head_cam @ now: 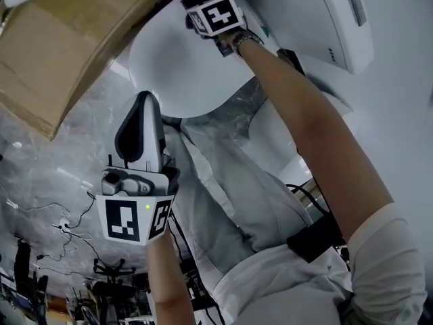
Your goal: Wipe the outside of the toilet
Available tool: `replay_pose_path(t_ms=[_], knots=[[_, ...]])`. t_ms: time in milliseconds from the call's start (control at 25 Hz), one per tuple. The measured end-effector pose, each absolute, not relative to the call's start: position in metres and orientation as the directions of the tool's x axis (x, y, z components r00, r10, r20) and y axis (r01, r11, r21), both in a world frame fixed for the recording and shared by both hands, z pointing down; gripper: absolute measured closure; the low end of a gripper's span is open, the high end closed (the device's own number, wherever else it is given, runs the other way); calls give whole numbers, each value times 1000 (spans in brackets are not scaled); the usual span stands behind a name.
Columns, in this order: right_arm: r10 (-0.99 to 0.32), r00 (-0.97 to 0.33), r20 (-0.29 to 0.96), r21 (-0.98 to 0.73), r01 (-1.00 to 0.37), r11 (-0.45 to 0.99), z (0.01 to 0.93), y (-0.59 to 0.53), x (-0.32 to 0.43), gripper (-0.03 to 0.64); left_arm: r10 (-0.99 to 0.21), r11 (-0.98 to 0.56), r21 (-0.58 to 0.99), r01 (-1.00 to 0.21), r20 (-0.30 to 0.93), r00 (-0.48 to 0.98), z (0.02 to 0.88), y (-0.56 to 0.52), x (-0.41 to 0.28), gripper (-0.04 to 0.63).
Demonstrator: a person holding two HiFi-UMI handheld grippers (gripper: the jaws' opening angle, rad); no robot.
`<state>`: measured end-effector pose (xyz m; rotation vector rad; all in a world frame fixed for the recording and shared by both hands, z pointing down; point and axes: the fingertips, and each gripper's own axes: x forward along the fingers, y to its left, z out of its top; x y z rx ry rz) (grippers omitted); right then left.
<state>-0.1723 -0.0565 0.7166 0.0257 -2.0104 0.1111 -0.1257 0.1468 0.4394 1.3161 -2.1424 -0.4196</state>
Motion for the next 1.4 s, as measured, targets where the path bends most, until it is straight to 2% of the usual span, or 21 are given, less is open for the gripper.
replay_pose_path(t_ms=[160,1000,1240,1400], knots=[[80,-411,908,-109,-48,993,723,-10,-174,518,-888,459,551,-697,309,-340,439,166,-133,591],[137,-366,920,-134,32,990,735,148,-145,518,-910,414,573,-707,269,-315,440,266,-158,591],[188,-322,928,-166,96,981,737,195,-141,517,-902,432,577,-694,260,-345,441,303,-164,591],[261,-302,917,-212,186,960,739,231,-129,517,-892,451,578,-680,260,-370,445,301,-157,591]])
